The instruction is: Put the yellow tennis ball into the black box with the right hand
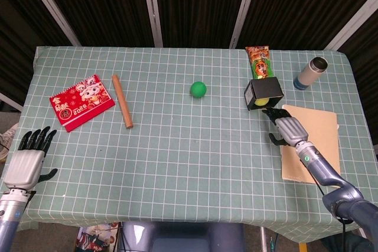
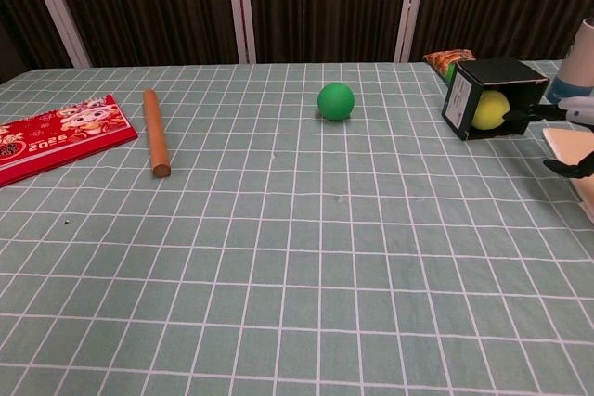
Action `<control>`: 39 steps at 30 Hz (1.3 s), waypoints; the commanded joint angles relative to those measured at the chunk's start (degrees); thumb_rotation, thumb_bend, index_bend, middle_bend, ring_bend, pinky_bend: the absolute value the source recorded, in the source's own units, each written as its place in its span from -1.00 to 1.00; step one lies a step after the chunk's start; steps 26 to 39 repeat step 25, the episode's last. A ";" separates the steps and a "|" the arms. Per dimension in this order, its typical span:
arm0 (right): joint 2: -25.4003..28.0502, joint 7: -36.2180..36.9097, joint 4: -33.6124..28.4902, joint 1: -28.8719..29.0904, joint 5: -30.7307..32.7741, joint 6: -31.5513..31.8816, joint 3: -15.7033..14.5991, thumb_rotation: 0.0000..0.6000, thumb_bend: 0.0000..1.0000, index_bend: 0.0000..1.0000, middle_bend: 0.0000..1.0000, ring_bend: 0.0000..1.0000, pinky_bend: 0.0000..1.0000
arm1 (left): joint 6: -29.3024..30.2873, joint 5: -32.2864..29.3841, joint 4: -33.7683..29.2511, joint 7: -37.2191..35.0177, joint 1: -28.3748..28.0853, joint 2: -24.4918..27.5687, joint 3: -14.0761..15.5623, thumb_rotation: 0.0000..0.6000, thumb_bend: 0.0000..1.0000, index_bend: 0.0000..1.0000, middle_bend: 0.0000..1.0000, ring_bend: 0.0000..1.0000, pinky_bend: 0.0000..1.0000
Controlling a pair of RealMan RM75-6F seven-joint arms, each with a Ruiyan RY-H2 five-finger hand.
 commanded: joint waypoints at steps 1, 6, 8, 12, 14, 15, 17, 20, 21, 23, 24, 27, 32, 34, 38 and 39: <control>3.90 -3.49 -6.91 -3.22 0.58 4.98 -0.03 1.00 0.04 -1.00 -1.00 -1.00 -1.00 | 1.90 2.01 -0.66 -1.37 0.96 0.85 0.73 1.00 -0.68 -1.00 -1.00 -1.00 -1.00; 8.89 -10.07 -18.29 -8.37 1.90 12.52 0.04 1.00 -0.22 -1.00 -1.00 -1.00 -1.00 | 4.74 5.29 -1.26 -5.08 2.42 2.56 1.80 1.00 -0.68 -1.00 -1.00 -1.00 -1.00; 10.64 -13.23 -23.02 -11.36 2.61 17.07 0.10 1.00 -0.26 -1.00 -1.00 -1.00 -1.00 | 5.06 5.71 -1.08 -6.94 2.74 3.19 2.00 1.00 -0.68 -1.00 -1.00 -1.00 -1.00; 12.48 -22.32 -31.25 -19.45 3.96 29.68 0.00 1.00 -0.28 -1.00 -1.00 -1.00 -1.00 | 5.42 6.52 -0.38 -9.72 3.32 4.25 2.55 1.00 -0.70 -1.00 -1.00 -1.00 -1.00; 12.43 -26.05 -33.71 -23.38 4.59 34.93 -0.60 1.00 -0.28 -1.00 -1.00 -1.00 -1.00 | 6.29 7.09 -0.34 -10.68 3.98 4.75 2.91 1.00 -0.72 -1.00 -1.00 -1.00 -1.00; 12.21 -27.42 -34.68 -25.31 4.75 37.23 -1.07 1.00 -0.28 -1.00 -1.00 -1.00 -1.00 | 7.16 7.30 -0.29 -11.15 4.49 5.00 2.97 1.00 -0.72 -1.00 -1.00 -1.00 -1.00; 12.75 -29.28 -35.92 -27.35 4.17 39.10 -2.28 1.00 -0.28 -1.00 -1.00 -1.00 -1.00 | 8.71 7.33 -0.03 -11.27 5.34 5.14 2.83 1.00 -0.73 -1.00 -1.00 -1.00 -1.00; 13.54 -29.36 -37.05 -29.03 3.19 40.83 -2.82 1.00 -0.28 -1.00 -1.00 -1.00 -1.00 | 10.31 7.71 0.22 -11.87 6.38 5.26 2.94 1.00 -0.74 -1.00 -1.00 -1.00 -1.00; 13.59 -30.15 -36.95 -29.36 3.10 41.16 -2.85 1.00 -0.28 -1.00 -1.00 -1.00 -1.00 | 10.48 7.97 0.15 -12.18 6.52 5.40 3.07 1.00 -0.74 -1.00 -1.00 -1.00 -1.00; 13.67 -33.39 -36.80 -30.03 2.97 42.16 -2.63 1.00 -0.28 -1.00 -1.00 -1.00 -1.00 | 11.05 8.80 0.27 -12.55 6.84 5.56 3.35 1.00 -0.74 -1.00 -1.00 -1.00 -1.00; 13.61 -34.94 -36.79 -30.30 2.87 42.90 -2.35 1.00 -0.28 -1.00 -1.00 -1.00 -1.00 | 11.24 9.05 0.41 -12.47 6.99 5.55 3.47 1.00 -0.74 -1.00 -1.00 -1.00 -1.00; 13.47 -36.50 -36.85 -30.62 2.63 43.95 -1.97 1.00 -0.28 -1.00 -1.00 -1.00 -1.00 | 11.33 9.23 0.55 -12.43 7.12 5.52 3.61 1.00 -0.74 -1.00 -1.00 -1.00 -1.00; 13.47 -36.50 -36.85 -30.62 2.63 43.95 -1.97 1.00 -0.28 -1.00 -1.00 -1.00 -1.00 | 11.33 9.23 0.55 -12.43 7.12 5.52 3.61 1.00 -0.74 -1.00 -1.00 -1.00 -1.00; 13.47 -36.50 -36.85 -30.62 2.63 43.95 -1.97 1.00 -0.28 -1.00 -1.00 -1.00 -1.00 | 11.33 9.23 0.55 -12.43 7.12 5.52 3.61 1.00 -0.74 -1.00 -1.00 -1.00 -1.00; 13.47 -36.50 -36.85 -30.62 2.63 43.95 -1.97 1.00 -0.28 -1.00 -1.00 -1.00 -1.00 | 11.33 9.23 0.55 -12.43 7.12 5.52 3.61 1.00 -0.74 -1.00 -1.00 -1.00 -1.00; 13.47 -36.50 -36.85 -30.62 2.63 43.95 -1.97 1.00 -0.28 -1.00 -1.00 -1.00 -1.00 | 11.33 9.23 0.55 -12.43 7.12 5.52 3.61 1.00 -0.74 -1.00 -1.00 -1.00 -1.00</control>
